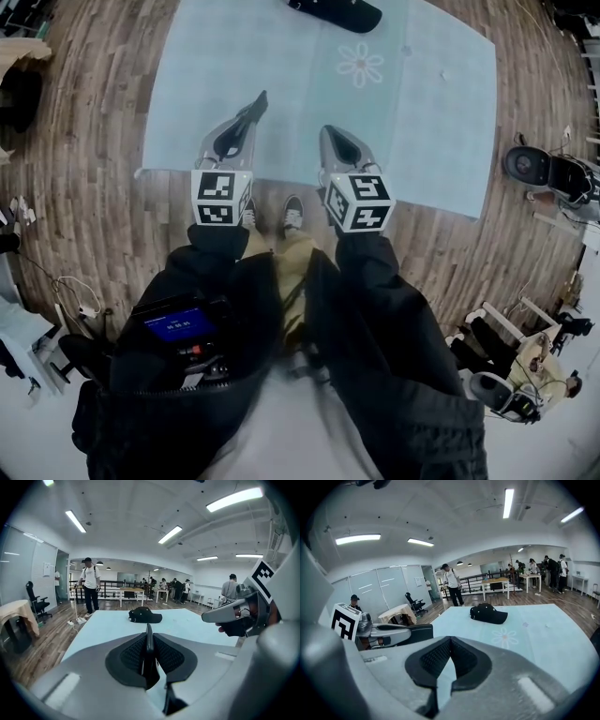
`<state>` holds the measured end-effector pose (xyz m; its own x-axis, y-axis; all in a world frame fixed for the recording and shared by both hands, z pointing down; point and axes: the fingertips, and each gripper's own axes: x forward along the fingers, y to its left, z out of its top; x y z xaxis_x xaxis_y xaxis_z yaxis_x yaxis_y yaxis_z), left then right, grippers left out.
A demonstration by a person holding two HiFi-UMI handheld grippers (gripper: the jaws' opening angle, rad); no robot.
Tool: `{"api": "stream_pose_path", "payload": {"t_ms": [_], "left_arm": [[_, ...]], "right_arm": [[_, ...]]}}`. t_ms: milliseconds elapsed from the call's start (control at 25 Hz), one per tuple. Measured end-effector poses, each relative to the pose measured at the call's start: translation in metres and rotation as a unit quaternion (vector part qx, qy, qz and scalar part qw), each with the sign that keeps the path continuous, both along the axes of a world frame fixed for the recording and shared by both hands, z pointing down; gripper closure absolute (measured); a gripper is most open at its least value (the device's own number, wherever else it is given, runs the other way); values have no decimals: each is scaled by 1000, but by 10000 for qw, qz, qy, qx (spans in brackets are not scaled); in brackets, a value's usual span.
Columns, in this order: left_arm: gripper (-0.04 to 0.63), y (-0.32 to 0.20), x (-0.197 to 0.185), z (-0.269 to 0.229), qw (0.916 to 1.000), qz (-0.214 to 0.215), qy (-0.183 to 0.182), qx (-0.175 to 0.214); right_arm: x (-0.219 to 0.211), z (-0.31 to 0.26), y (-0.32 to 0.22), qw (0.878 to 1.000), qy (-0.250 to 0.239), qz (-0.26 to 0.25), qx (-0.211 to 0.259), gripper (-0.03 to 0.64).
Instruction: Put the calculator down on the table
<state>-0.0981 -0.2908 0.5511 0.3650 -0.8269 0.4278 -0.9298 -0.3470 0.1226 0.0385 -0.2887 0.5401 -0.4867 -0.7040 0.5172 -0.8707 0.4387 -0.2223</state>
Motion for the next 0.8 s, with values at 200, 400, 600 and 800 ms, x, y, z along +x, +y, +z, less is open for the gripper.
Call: {"api": "stream_pose_path", "payload": {"t_ms": [200,400,600,800], "left_arm": [[548,-5,-1,26,9996,-3,-259,-70],[548,-10,0,43,9976,160,-676,42],[548,-6,8,63,9965,313,-778,-24],[548,5,16,82,9960,406,-759,-236]], "right_arm": [[-1,27,-7,9997,41,-2,-246,620],[-3,45,-10,9991,48,36,-425,620],[-9,57,-6,9985,74,-2,-534,620],[-6,64,-3,9979,92,19,-635,620]]}}
